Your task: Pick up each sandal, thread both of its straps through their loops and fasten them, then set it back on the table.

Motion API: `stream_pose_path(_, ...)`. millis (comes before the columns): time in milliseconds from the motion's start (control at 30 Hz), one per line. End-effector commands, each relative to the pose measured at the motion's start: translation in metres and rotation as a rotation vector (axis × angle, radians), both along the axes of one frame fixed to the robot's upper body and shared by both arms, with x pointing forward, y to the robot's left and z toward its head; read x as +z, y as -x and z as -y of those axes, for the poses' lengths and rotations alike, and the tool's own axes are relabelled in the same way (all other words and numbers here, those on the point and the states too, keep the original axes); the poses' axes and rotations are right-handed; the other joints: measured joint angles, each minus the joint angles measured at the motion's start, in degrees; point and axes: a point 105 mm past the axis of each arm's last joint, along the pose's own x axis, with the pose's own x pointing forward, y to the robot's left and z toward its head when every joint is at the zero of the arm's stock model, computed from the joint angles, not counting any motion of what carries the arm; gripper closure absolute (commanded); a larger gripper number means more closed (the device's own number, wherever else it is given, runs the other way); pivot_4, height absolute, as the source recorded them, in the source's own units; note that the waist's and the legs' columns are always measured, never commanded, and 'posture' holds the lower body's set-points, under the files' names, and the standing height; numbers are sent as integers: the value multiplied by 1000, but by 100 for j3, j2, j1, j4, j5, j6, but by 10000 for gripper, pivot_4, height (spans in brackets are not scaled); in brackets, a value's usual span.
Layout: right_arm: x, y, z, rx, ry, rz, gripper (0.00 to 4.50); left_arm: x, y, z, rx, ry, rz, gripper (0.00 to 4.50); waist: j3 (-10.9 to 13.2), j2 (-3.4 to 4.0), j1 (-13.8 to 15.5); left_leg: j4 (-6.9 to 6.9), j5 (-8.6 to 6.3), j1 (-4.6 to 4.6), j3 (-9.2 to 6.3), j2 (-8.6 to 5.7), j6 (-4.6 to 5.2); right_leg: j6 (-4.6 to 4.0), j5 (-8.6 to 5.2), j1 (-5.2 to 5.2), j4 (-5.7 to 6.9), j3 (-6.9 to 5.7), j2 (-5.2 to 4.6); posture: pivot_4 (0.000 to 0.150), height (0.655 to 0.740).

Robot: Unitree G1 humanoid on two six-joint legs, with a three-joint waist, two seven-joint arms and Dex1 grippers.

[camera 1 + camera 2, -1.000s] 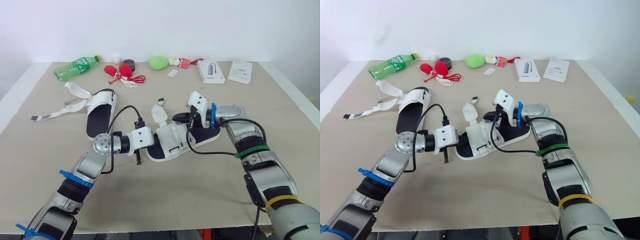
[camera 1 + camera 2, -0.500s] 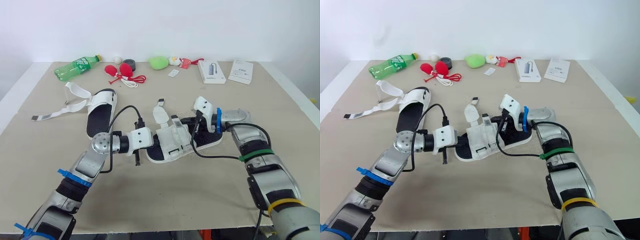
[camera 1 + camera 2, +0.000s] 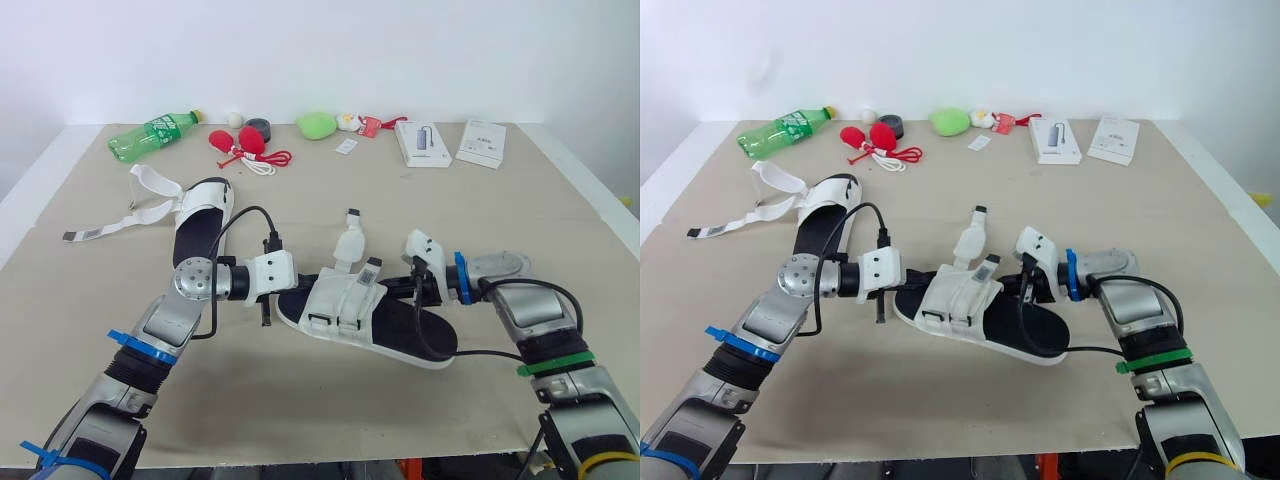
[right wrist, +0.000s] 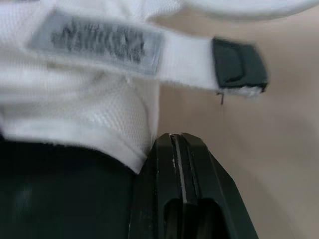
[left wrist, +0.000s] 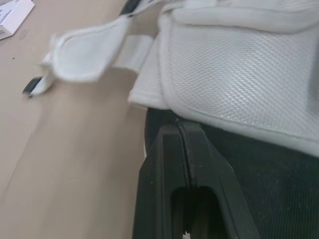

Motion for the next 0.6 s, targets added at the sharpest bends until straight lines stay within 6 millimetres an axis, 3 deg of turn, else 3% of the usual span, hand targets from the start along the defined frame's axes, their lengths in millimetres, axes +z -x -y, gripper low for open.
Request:
stream_pose_path(33,16,-12,7,-61,-10,68,44341,5,3,2,-29,13,18,45000,0,0,-11,2,0,1,1,0,0,-2,1,0,0,1,0,1500,7400)
stream_pose_path(133,28,-36,24,-203,-51,59,44341,3,4,3,-34,5,18,45000,1,1,-15,9,1,1,1,0,0,-15,4,-1,0,1,0,1500,7400)
stream_pose_path(233,43,-57,37,-327,-118,41,36037,2,4,3,-35,3,17,45000,1,1,-11,19,3,0,3,0,-2,-16,10,1,0,3,0,1500,7400)
stream_pose_path(300,61,-73,39,-438,-251,-29,26089,0,6,3,-38,-1,13,45000,1,1,-12,18,3,-1,3,0,-1,-14,9,-1,0,3,0,1500,7400)
stream_pose_path(333,69,-78,36,-475,-327,-96,26089,-1,7,3,-41,-4,11,45000,1,2,-12,16,3,-1,3,0,-1,-15,9,-1,0,3,0,1500,7400)
stream_pose_path(367,75,-80,31,-491,-392,-165,20950,-2,7,3,-42,-6,10,45000,2,2,-16,14,3,-2,3,0,-1,-10,10,-2,0,3,0,1500,7400)
stream_pose_path(467,85,-81,10,-504,-543,-388,17511,-5,8,3,-44,-11,9,45000,5,9,-25,7,2,-2,4,0,-1,7,20,-7,3,6,1,1500,7400)
stream_pose_path(500,82,-79,3,-504,-559,-466,11150,-5,9,3,-44,-11,10,45000,5,9,-26,1,3,-2,1,0,-1,5,19,-7,4,4,2,1500,7400)
stream_pose_path(600,65,-75,-9,-531,-537,-592,947,-4,9,4,-42,-9,13,45000,5,9,-9,-6,1,-1,-1,0,1,-1,12,-8,8,3,3,1500,7400)
